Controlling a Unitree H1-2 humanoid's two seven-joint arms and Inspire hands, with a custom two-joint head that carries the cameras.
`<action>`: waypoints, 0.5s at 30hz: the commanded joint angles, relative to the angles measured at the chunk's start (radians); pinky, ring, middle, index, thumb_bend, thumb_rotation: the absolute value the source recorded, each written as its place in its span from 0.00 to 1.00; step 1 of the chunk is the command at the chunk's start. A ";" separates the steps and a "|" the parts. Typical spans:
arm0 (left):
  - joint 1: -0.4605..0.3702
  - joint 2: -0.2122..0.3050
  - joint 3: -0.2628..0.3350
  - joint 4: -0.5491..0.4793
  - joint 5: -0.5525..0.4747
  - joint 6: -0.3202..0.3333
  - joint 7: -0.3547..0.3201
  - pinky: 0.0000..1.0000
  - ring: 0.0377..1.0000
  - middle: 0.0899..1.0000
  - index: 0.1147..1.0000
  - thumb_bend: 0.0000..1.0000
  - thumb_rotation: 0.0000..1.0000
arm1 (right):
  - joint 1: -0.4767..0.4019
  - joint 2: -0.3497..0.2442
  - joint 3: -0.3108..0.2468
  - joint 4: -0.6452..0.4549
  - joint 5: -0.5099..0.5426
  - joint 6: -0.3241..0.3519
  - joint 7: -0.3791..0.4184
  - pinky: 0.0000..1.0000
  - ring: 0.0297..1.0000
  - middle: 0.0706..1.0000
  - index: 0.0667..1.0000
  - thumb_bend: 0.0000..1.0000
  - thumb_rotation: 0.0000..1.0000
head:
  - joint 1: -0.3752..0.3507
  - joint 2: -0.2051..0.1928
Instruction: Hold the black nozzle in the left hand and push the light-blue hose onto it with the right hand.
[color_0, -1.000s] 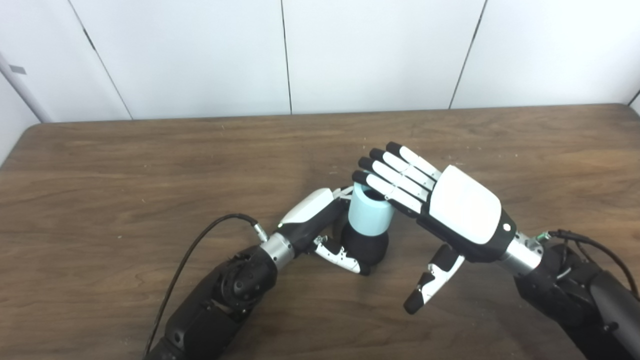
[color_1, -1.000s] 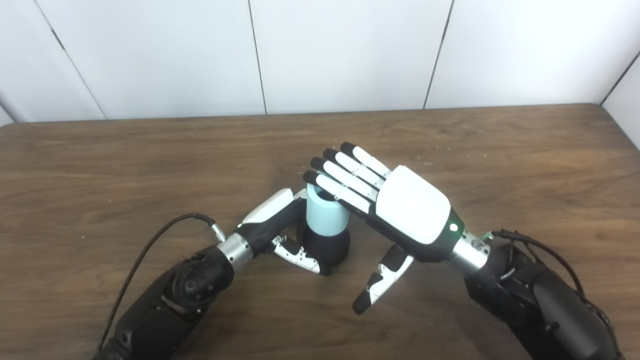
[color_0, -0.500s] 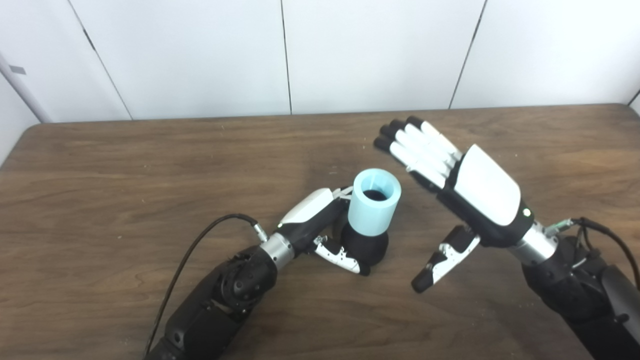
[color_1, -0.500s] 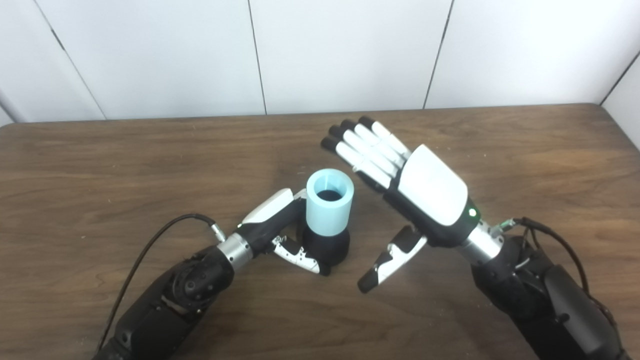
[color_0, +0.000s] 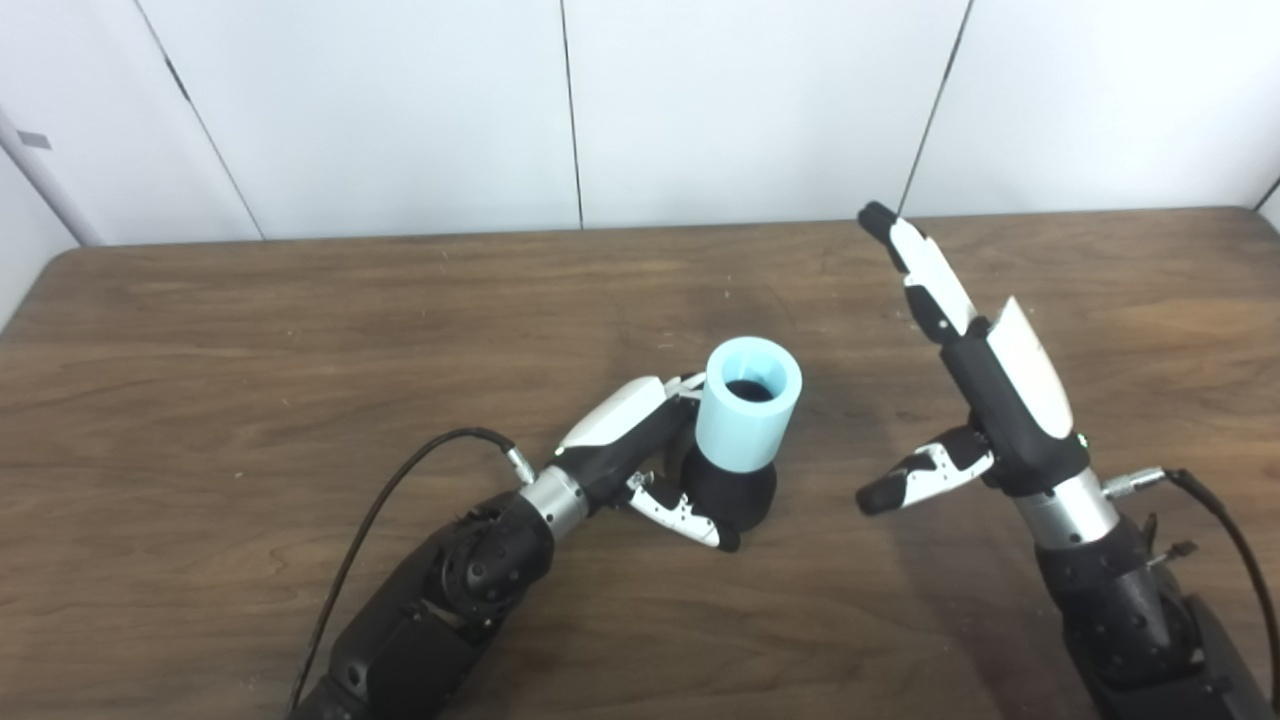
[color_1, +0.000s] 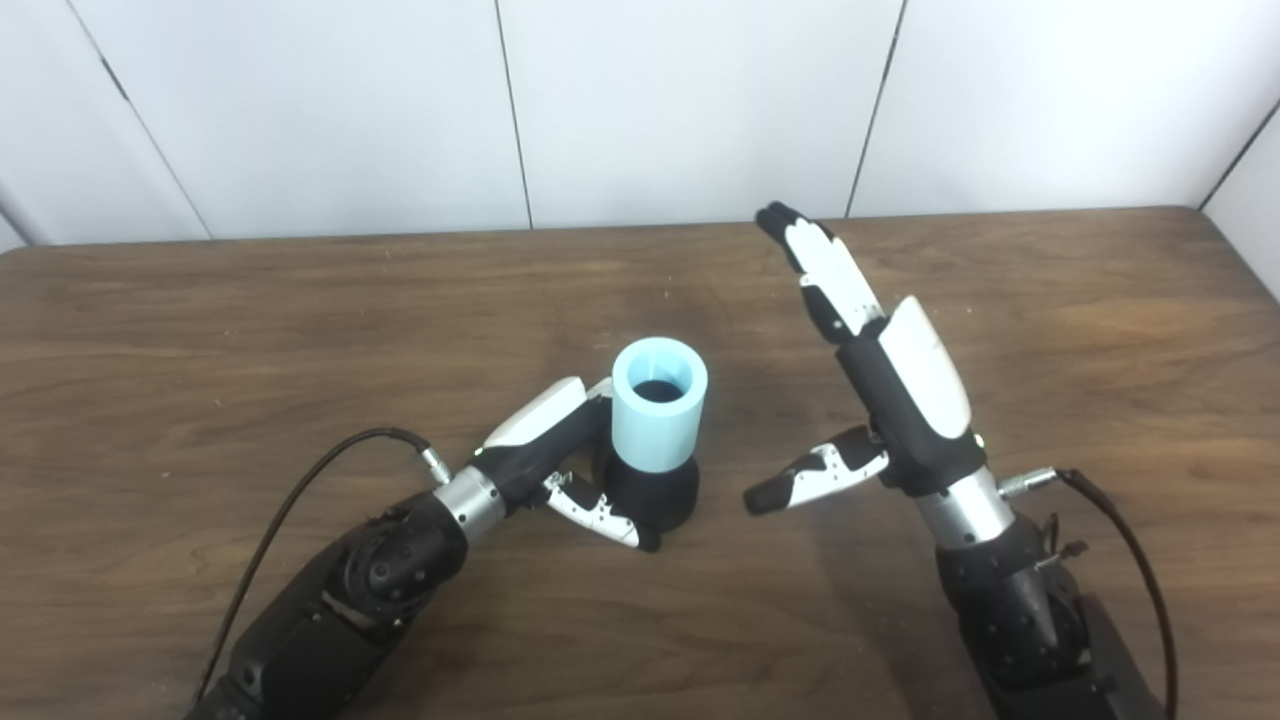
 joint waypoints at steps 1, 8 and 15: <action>0.105 0.057 -0.053 0.096 0.031 0.161 -0.149 1.00 1.00 0.80 0.41 0.52 0.06 | -0.017 0.019 -0.031 -0.053 0.099 0.050 0.027 1.00 1.00 1.00 1.00 0.98 0.84 | -0.001 0.001; 0.105 0.053 -0.053 0.102 0.032 0.157 -0.145 1.00 1.00 0.80 0.41 0.52 0.06 | 0.012 0.091 -0.058 -0.078 0.281 0.190 0.096 0.98 1.00 1.00 1.00 0.95 0.92 | -0.002 -0.001; 0.107 0.054 -0.052 0.101 0.030 0.154 -0.144 1.00 1.00 0.80 0.41 0.52 0.06 | 0.035 0.136 -0.059 -0.097 0.347 0.240 0.138 0.99 1.00 1.00 1.00 0.93 1.00 | 0.001 -0.004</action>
